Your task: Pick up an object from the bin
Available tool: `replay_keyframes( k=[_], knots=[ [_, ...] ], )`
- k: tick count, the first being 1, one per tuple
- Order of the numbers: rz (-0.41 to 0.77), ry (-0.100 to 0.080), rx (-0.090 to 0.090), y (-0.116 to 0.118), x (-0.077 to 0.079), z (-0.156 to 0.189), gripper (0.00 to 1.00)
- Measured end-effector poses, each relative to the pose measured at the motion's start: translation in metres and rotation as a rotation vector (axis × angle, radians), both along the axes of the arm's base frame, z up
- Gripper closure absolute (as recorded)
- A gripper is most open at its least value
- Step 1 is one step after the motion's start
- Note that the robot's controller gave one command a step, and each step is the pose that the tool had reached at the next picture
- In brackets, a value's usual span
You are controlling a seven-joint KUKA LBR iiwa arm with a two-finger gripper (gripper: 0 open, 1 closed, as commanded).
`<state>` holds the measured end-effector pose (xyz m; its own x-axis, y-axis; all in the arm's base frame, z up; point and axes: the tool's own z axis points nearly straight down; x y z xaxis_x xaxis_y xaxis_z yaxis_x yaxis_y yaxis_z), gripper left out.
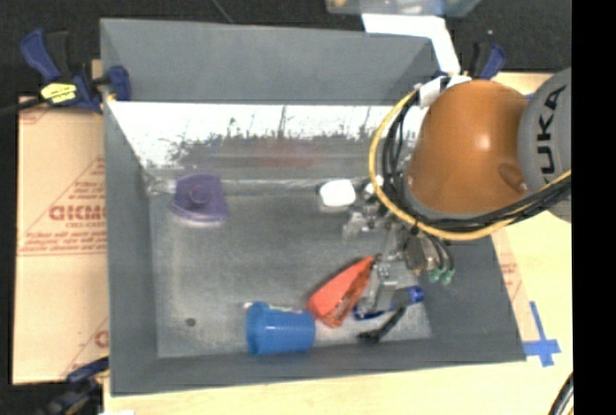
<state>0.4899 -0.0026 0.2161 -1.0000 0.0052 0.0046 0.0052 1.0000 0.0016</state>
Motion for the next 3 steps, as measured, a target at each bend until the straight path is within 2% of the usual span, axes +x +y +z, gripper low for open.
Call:
replay_keyframes(
  k=[1,2,3],
  knots=[
    [0.0,-0.008,0.0,0.0,0.002,0.004,0.0],
    [0.16,-0.013,-0.002,-0.02,0.042,-0.113,0.0],
    [0.574,-0.017,-0.004,-0.012,0.053,-0.079,0.0]
  ],
)
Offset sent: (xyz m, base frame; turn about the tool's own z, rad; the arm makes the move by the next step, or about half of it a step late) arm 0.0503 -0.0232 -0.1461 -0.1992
